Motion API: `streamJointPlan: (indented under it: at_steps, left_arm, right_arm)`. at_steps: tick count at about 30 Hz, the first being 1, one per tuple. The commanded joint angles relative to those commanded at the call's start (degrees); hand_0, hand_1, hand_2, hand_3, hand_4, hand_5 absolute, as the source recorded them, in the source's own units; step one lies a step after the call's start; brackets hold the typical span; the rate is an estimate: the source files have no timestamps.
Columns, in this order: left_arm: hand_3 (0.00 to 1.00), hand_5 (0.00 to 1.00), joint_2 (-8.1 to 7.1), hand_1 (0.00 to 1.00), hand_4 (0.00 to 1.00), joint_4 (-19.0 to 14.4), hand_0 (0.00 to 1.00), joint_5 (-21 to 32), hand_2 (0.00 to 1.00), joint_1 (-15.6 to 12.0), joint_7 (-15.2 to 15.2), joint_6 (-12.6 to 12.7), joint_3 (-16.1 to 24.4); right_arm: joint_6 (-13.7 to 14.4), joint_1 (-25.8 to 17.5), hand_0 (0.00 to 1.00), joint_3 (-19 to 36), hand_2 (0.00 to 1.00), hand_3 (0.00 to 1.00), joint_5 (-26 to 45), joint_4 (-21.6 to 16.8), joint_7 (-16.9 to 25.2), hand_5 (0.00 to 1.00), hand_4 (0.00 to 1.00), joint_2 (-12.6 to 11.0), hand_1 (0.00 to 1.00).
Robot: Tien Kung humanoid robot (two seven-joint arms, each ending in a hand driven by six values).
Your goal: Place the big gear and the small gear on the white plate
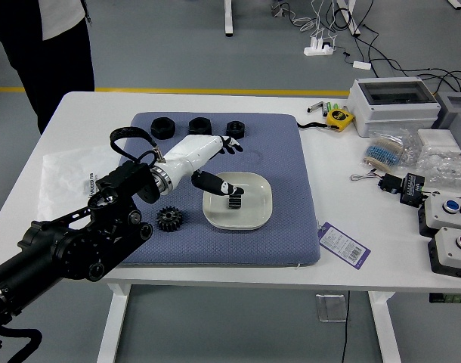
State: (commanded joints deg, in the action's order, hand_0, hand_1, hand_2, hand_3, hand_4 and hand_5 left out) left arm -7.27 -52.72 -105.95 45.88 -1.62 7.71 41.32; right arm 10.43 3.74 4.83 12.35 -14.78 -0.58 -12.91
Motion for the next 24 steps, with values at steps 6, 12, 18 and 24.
streamJointPlan:
  at_steps: [6, 12, 18, 24]
  left_arm:
    - [0.767, 0.401, -1.4, 0.724, 0.998, -2.6, 0.703, 0.38, 0.808, -1.66, 0.04, -1.8, 4.17]
    - [0.75, 0.424, -3.71, 0.693, 0.998, -6.46, 0.683, -0.28, 0.746, -2.63, 4.69, -9.87, 8.02]
    - [0.748, 0.421, -5.61, 0.701, 0.998, -8.8, 0.68, -0.44, 0.753, -3.21, 7.8, -20.72, 9.54]
    - [0.744, 0.417, -7.52, 0.696, 0.998, -12.15, 0.68, -1.02, 0.752, -5.03, 9.52, -24.45, 10.19]
  right_arm:
    - [-0.03, -0.09, 0.699, -0.07, 0.753, 0.623, 0.15, 0.07, 0.05, 0.745, 0.835, 0.07, 0.677]
    - [-0.11, -0.28, 0.7, -0.28, 0.754, 0.624, 0.75, 0.15, 0.26, 0.743, 0.836, 0.1, 0.677]
    - [-0.14, -0.31, 0.7, -0.23, 0.754, 0.624, 0.58, 0.2, 0.28, 0.744, 0.836, 0.08, 0.676]
    - [-0.14, -0.35, 0.7, -0.18, 0.754, 0.624, 0.34, 0.23, 0.24, 0.743, 0.836, 0.09, 0.676]
